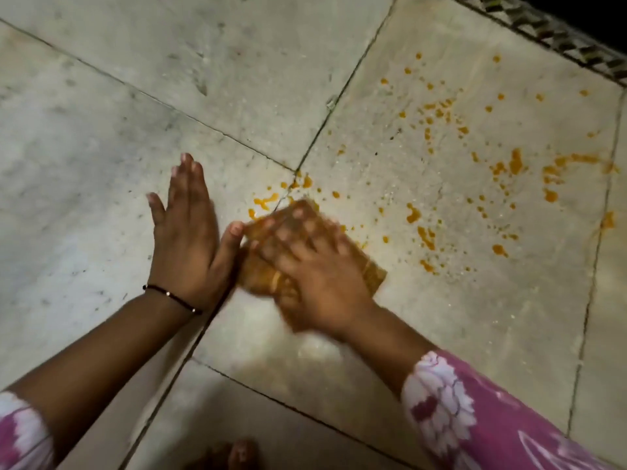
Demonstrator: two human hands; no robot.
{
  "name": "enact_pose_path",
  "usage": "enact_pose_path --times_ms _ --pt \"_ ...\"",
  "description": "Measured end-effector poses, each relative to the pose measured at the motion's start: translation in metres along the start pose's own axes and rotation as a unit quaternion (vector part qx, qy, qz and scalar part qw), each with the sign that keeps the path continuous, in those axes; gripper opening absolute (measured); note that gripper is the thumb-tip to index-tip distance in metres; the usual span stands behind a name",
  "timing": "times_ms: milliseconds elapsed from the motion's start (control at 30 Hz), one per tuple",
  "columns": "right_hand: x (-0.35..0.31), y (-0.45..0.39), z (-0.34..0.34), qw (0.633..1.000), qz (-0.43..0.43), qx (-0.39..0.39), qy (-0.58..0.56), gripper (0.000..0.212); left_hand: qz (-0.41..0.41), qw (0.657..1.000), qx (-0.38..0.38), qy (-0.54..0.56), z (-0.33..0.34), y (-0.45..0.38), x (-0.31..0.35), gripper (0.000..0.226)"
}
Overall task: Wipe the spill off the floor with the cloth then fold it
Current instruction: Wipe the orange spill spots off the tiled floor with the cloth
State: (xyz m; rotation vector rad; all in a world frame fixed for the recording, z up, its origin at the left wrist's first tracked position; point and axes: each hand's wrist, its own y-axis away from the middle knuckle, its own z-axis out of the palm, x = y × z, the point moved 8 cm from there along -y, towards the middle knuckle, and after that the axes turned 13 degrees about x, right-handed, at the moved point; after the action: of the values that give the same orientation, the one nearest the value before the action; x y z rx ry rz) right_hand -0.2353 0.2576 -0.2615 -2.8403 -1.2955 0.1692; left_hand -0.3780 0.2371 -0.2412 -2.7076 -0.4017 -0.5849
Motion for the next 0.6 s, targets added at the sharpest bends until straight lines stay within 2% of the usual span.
enact_pose_path --times_ms 67,133,200,267,333,400,533,600 --pt "0.054 0.008 -0.003 0.995 0.102 -0.002 0.012 0.071 -0.010 1.000 -0.012 0.004 0.001 0.001 -0.001 0.088" --pt "0.099 0.053 -0.011 0.982 0.187 -0.004 0.020 0.069 0.020 0.999 -0.039 0.005 0.005 0.007 0.003 0.085" --pt "0.118 0.109 -0.022 0.973 0.229 -0.005 0.029 0.067 0.048 0.997 -0.054 0.004 0.005 0.016 0.002 0.083" --pt "0.101 0.147 -0.026 0.972 0.232 -0.010 0.026 0.069 0.034 0.998 -0.048 0.017 0.002 0.026 -0.004 0.082" --pt "0.064 0.154 -0.022 0.980 0.198 -0.018 0.018 0.074 -0.007 0.998 -0.038 0.048 0.000 0.034 -0.010 0.084" --pt "0.017 0.128 -0.015 0.992 0.121 -0.027 0.007 0.076 -0.043 0.996 -0.019 0.082 -0.002 0.041 -0.015 0.085" --pt "-0.052 0.028 0.003 0.998 -0.030 -0.025 -0.052 0.062 -0.084 0.986 0.034 0.139 -0.008 0.039 -0.020 0.085" --pt "-0.054 -0.030 0.005 0.998 -0.050 -0.009 -0.046 0.059 -0.094 0.985 0.041 0.139 -0.009 0.038 -0.023 0.084"
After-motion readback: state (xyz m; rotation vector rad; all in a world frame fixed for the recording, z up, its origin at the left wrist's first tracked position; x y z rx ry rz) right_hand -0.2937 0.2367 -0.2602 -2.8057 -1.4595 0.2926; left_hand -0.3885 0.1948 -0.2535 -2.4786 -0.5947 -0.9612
